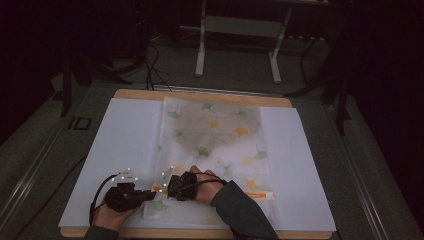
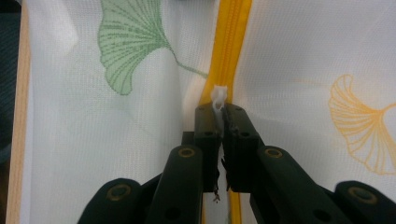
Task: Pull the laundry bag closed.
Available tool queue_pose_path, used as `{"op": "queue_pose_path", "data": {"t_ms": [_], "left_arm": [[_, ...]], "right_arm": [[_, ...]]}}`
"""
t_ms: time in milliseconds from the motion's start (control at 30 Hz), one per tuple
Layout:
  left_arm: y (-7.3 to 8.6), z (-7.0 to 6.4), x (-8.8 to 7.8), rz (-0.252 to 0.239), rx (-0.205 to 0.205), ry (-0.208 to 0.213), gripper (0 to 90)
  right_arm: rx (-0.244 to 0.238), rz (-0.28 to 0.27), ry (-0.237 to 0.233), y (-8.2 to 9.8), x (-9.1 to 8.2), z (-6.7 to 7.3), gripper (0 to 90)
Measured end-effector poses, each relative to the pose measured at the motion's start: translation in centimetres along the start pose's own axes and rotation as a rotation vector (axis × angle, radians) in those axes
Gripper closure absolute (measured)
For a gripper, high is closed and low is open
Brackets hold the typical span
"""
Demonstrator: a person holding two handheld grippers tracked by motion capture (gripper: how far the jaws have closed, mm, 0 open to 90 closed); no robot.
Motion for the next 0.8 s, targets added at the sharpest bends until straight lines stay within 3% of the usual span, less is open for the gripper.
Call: {"op": "queue_pose_path", "data": {"t_ms": [800], "left_arm": [[0.0,0.0,-0.1,-0.004,0.0,0.0,88.8]], "right_arm": [[0.003,0.037,0.012,1.7,-0.7,-0.1,86.1]]}}
Point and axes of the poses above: each handheld gripper's, and its own axes: x roughly forward along the jaws, y roughly out of its underside, z roughly to its left, the point moved 10 cm from there along x, roughly forward along the jaws, and after that the axes turned 2 degrees about x, right-handed, at the moved point
